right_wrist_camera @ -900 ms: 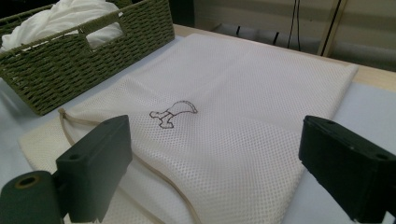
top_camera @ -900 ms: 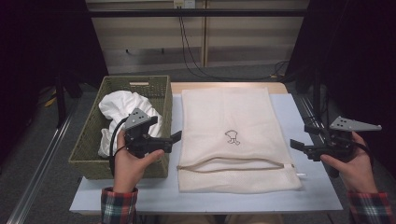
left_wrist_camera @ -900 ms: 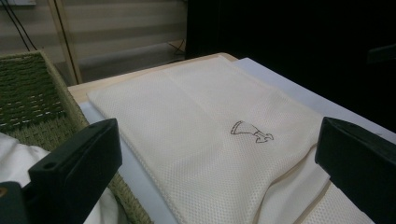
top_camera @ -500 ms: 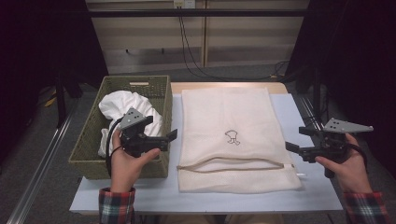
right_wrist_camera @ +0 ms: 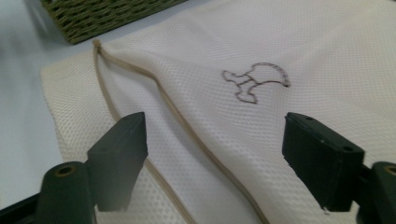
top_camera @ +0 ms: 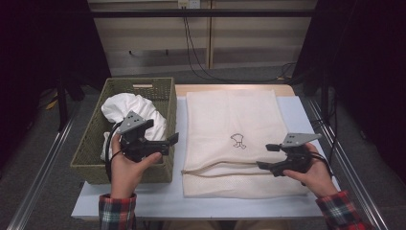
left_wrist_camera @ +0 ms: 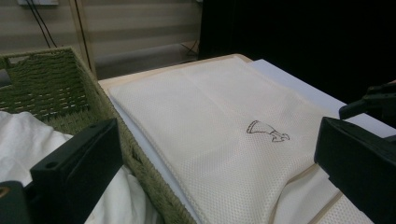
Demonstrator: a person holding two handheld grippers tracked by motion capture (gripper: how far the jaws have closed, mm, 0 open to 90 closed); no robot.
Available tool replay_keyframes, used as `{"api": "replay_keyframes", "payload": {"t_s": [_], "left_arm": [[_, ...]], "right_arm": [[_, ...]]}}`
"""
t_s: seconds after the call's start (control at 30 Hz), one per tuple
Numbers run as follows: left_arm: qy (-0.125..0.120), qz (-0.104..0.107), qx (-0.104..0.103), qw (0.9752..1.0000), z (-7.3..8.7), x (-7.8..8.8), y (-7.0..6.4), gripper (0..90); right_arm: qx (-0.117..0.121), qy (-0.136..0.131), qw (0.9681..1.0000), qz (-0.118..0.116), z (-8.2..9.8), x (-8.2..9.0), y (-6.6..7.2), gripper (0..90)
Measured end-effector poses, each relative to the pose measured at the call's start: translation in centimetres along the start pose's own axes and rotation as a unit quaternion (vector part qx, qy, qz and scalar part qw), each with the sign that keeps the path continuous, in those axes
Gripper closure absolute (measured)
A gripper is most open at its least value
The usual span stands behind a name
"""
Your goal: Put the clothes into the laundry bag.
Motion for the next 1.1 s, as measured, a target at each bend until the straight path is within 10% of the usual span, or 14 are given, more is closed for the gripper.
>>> {"api": "replay_keyframes", "payload": {"t_s": [0.23, 0.87, 1.1], "left_arm": [[0.007, 0.007, -0.009, 0.9999, 0.3, -0.2, -0.3, 1.1], [0.019, 0.000, -0.009, 0.9998, 0.9, -0.5, 0.2, 2.0], [0.011, -0.004, -0.008, 0.9999, 0.5, 0.1, 0.5, 2.4]], "right_arm": [[0.024, 0.033, 0.9992, 0.003, 0.6, -3.0, 0.3, 43.9], [0.032, 0.060, 0.9971, 0.034, 2.0, -7.7, -1.3, 45.4], [0.057, 0.051, 0.9964, 0.036, 1.7, -8.0, -1.0, 84.6]]}}
Point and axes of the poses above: each handheld gripper's, and its own axes: x roughly backward along the jaws, z roughly out of its underside, y roughly to its left, the point moved 10 cm from there along -x, roughly forward along the jaws, and after that the axes turned 4 degrees about -z, right-handed, at the moved point
